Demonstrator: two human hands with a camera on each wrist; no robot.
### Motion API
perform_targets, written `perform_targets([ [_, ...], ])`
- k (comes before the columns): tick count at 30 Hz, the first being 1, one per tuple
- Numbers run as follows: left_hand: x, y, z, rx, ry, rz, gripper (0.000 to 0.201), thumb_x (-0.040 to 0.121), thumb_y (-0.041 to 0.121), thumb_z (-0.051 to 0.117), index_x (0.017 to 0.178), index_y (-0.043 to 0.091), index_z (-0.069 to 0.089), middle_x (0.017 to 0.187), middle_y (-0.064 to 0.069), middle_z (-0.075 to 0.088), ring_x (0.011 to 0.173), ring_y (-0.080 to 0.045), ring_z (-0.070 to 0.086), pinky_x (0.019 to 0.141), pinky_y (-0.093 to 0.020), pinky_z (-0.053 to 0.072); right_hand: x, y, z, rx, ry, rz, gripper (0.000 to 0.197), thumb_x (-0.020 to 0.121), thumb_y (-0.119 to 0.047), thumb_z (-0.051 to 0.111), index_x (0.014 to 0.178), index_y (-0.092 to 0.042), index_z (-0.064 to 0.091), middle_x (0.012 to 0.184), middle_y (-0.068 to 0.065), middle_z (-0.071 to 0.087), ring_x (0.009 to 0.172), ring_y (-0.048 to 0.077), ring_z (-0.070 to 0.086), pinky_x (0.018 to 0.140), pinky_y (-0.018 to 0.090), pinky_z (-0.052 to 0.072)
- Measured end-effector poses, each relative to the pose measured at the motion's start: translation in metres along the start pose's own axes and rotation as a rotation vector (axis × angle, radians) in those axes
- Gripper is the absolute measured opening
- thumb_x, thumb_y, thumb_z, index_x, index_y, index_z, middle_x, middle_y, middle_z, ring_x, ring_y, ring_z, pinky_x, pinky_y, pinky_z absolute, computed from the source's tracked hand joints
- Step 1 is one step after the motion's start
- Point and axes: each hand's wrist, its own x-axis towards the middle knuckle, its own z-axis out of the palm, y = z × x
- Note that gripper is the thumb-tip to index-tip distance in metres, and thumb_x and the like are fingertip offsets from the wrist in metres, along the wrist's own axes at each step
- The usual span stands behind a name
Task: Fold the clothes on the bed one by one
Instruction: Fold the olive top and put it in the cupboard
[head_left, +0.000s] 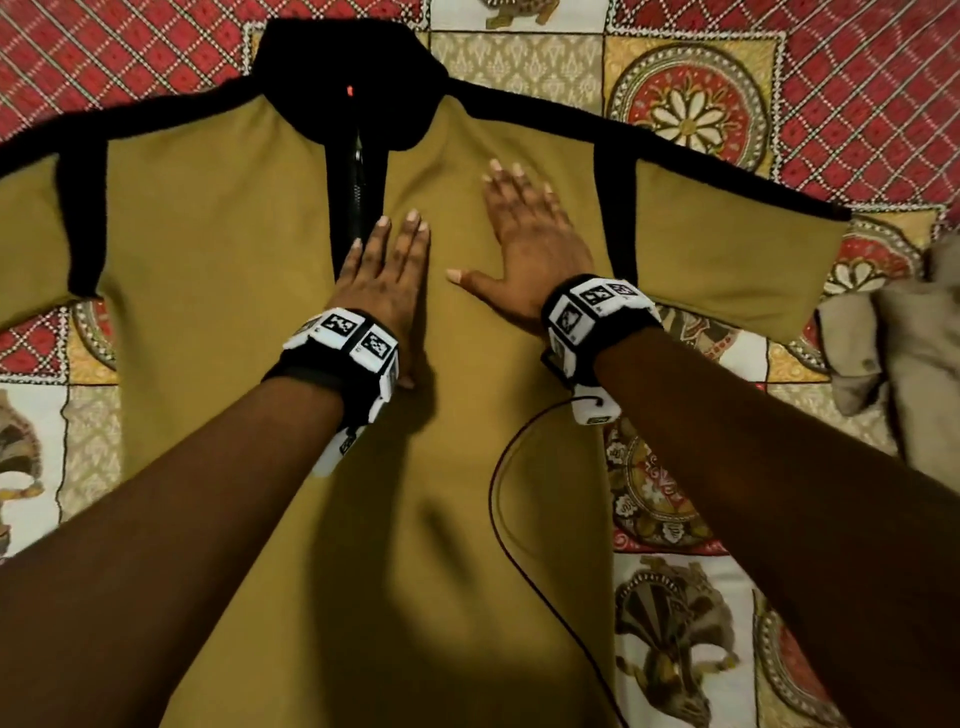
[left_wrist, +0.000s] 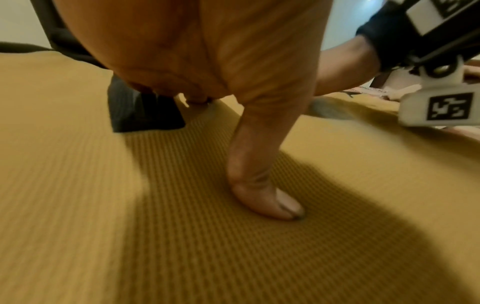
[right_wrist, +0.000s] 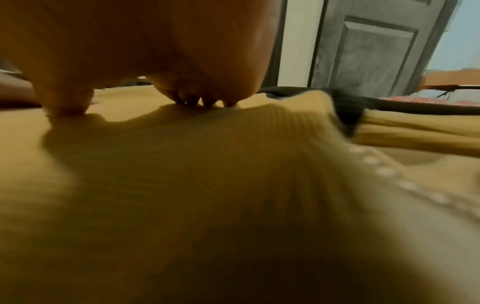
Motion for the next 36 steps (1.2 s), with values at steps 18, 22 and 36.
perform_targets([
  [18, -0.069, 0.053, 0.007, -0.165, 0.214, -0.049, 0.103, 0.056, 0.014, 0.091, 0.144, 0.003, 0.039, 0.149, -0.023, 0.038, 0.13, -0.042, 0.041, 0.106, -0.055, 0.039, -0.142, 0.196, -0.018, 0.714, 0.388, 1.049, 0.084, 0.08, -0.058, 0.074, 0.143, -0.009, 0.049, 0.142, 0.012, 0.056, 0.129, 0.027, 0.054, 0.107, 0.031, 0.042],
  [22, -0.157, 0.136, 0.048, -0.426, 0.158, 0.048, 0.041, 0.085, 0.055, 0.047, 0.103, 0.022, 0.063, 0.101, -0.009, 0.066, 0.092, -0.035, 0.063, 0.08, -0.041, 0.055, -0.133, 0.208, -0.025, 0.852, 0.322, 1.151, 0.088, 0.078, -0.057, 0.076, 0.147, -0.014, 0.041, 0.141, 0.007, 0.057, 0.124, 0.029, 0.058, 0.104, 0.032, 0.046],
  [36, -0.259, 0.281, 0.179, -0.523, -0.199, -0.136, 0.048, 0.065, 0.051, 0.078, 0.091, 0.015, 0.062, 0.096, -0.008, 0.063, 0.085, -0.03, 0.063, 0.057, -0.037, 0.055, -0.138, 0.216, -0.075, 1.006, 0.328, 1.04, 0.044, 0.081, -0.04, 0.072, 0.11, -0.007, 0.071, 0.1, 0.001, 0.068, 0.079, 0.017, 0.063, 0.073, 0.03, 0.052],
])
